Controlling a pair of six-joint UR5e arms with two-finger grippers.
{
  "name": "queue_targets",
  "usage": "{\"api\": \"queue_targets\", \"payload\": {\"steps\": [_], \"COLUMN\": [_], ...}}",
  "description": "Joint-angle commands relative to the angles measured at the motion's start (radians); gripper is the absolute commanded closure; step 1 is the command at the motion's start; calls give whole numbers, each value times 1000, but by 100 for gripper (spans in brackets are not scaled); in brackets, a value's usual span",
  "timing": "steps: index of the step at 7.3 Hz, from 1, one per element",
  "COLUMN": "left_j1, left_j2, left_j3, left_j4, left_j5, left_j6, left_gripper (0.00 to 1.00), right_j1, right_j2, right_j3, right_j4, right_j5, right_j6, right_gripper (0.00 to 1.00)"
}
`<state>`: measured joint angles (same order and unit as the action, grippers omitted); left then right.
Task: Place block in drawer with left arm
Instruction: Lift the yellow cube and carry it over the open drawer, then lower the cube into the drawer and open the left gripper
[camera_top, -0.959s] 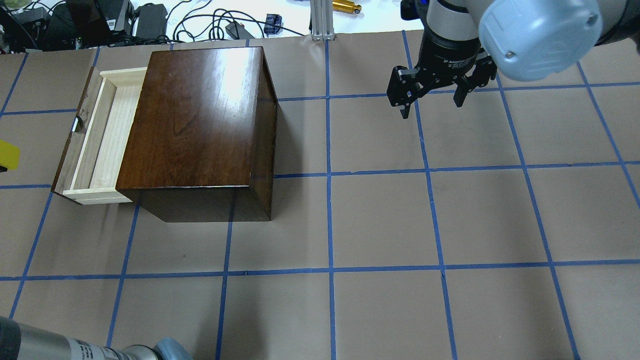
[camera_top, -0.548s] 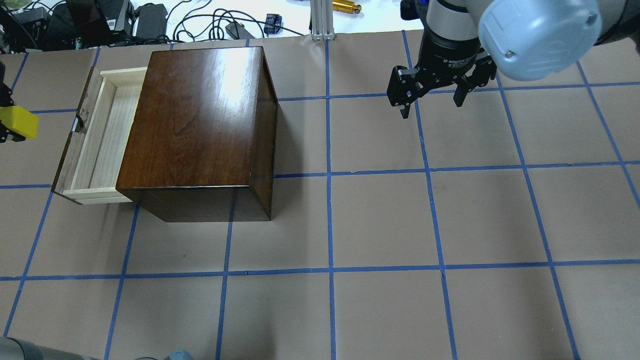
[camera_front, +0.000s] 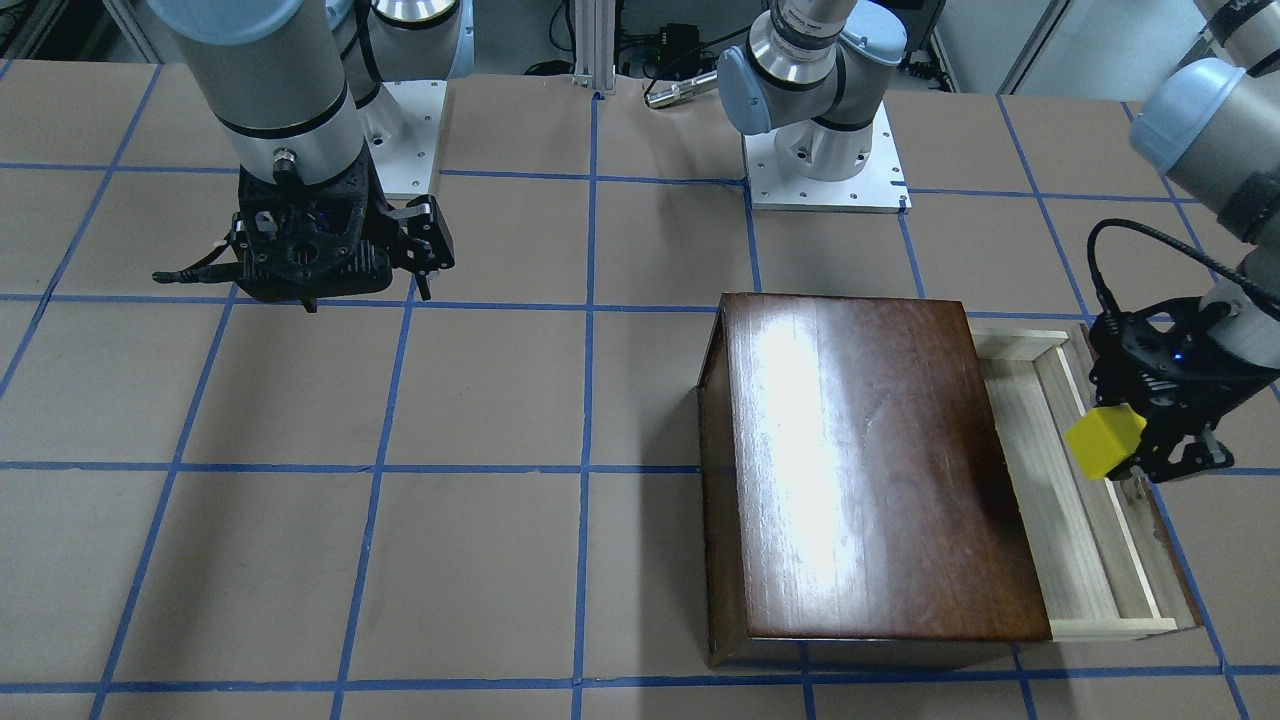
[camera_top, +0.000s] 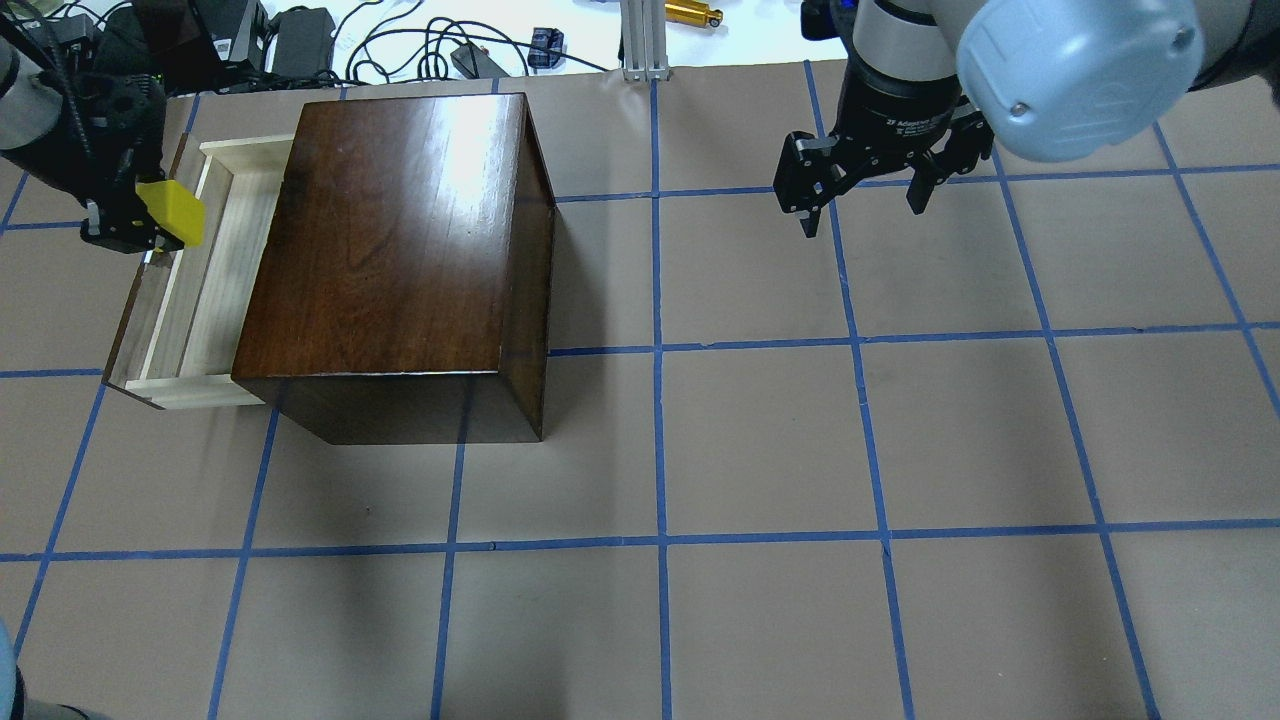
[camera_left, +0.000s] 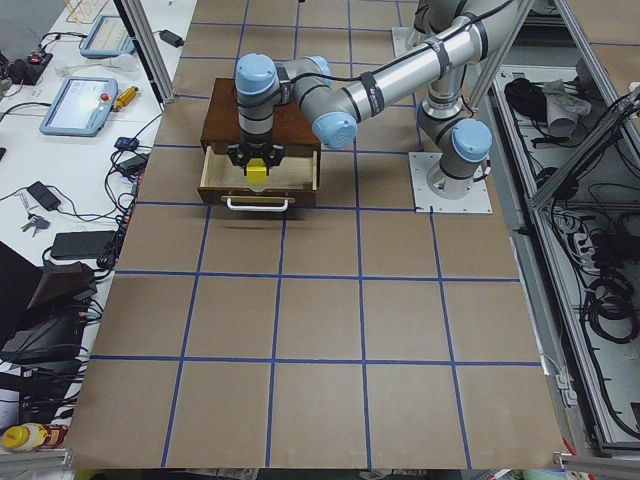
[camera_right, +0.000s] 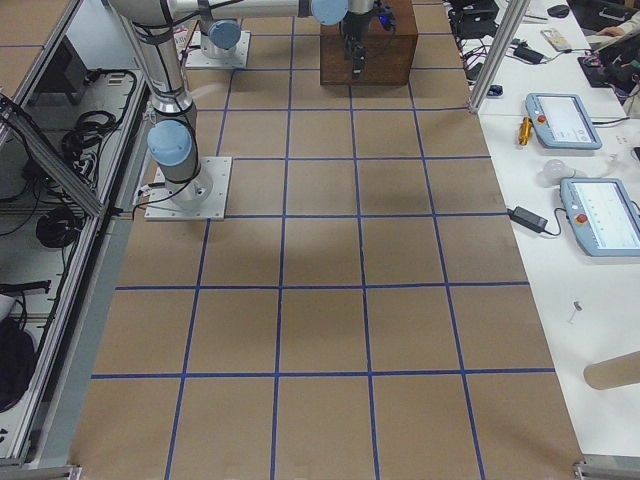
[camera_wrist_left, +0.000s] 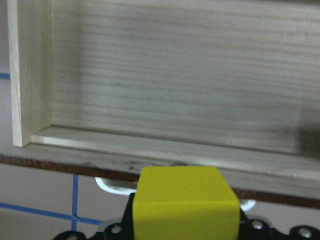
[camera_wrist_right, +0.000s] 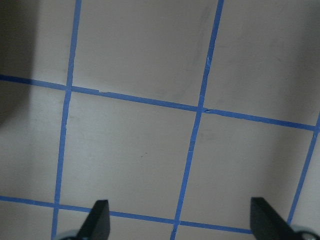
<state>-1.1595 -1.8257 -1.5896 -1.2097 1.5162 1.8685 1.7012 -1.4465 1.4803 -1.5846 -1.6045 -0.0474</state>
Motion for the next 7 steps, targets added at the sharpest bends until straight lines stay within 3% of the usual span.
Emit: {"api": "queue_targets", "payload": {"steps": [1,5,6,7], "left_j1": [-29,-29,-29,-29], "left_j2": [-30,-56,-58,-56], "left_j3": [-35,-81,-84,-84], "left_j4": [18,71,88,90], "left_j5": [-2,-5,-8,-10], "left_j6": [-12,-14,-19,-31], "left_gripper": [100,100,63,13], "right_j1": [0,0,0,0], "right_j2": [0,0,0,0], "right_j3": [0,0,0,0], "right_j4": [0,0,0,0], "right_j5": [1,0,0,0], "right_j6": [0,1,1,1], "right_gripper": [0,0,0,0]}}
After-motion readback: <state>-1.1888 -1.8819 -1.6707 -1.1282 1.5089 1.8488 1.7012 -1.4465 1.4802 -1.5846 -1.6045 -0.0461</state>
